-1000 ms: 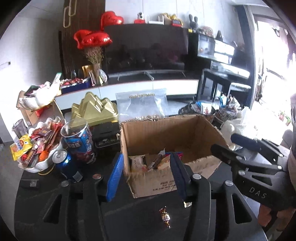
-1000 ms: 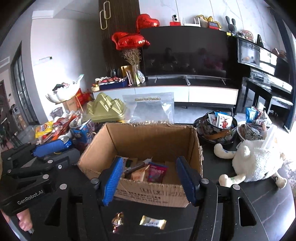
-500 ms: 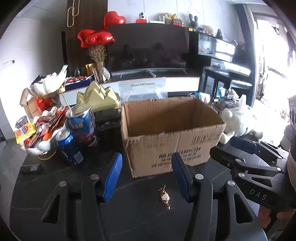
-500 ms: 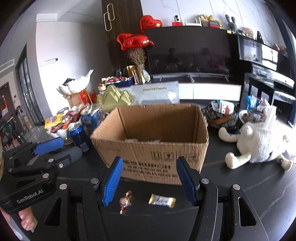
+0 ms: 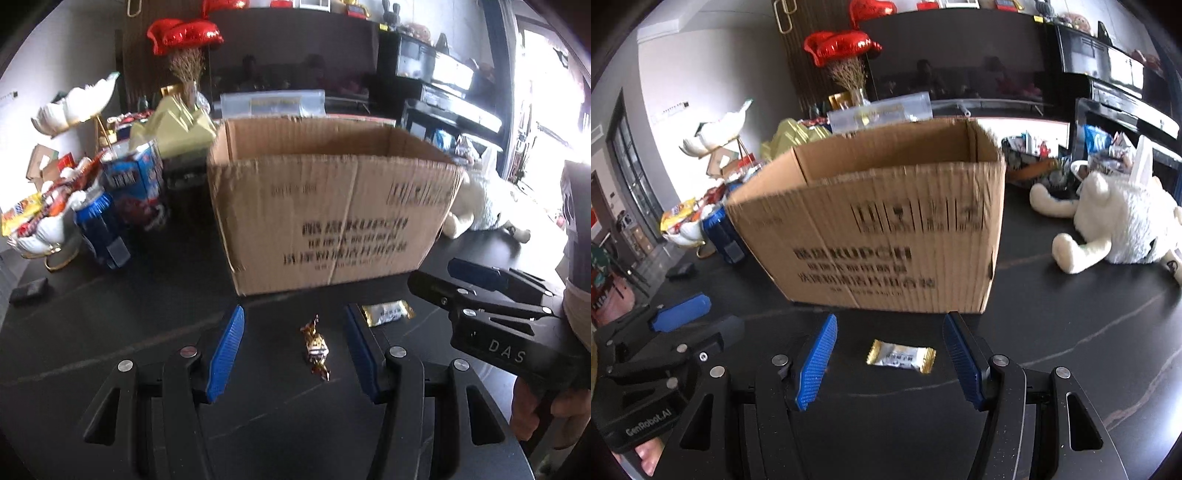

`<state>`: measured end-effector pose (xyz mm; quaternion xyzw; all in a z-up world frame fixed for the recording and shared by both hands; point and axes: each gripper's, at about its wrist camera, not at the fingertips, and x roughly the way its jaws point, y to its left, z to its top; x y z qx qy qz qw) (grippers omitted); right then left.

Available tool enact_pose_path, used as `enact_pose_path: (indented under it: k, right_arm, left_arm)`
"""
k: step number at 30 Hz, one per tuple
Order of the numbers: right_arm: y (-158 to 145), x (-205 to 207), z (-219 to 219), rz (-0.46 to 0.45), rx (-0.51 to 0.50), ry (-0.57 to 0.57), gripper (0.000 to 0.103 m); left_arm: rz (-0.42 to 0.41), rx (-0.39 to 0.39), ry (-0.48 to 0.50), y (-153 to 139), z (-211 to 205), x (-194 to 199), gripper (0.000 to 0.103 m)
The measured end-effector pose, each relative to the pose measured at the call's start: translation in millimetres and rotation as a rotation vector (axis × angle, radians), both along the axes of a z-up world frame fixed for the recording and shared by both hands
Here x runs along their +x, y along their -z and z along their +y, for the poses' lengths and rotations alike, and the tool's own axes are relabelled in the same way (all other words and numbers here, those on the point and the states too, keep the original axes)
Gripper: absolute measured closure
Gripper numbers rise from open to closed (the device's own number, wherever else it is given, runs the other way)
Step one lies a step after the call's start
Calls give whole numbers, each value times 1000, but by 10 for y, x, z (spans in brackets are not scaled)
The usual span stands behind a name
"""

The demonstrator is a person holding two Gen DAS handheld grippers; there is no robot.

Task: Organize snacks
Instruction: 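Move both open tools back toward the two gold-wrapped candies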

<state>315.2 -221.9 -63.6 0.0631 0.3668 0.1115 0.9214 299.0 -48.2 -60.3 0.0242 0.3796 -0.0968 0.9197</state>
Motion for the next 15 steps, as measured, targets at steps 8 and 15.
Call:
enact_pose_path:
  k: [8,15]
  right_arm:
    - [237,98,31,68,-16,-15,42]
    - [377,138,63,116,-19,-22,42]
  left_arm:
    - [32,-11,29,257,-17,61,49]
    - [74,-29,54,444,-53,131,49]
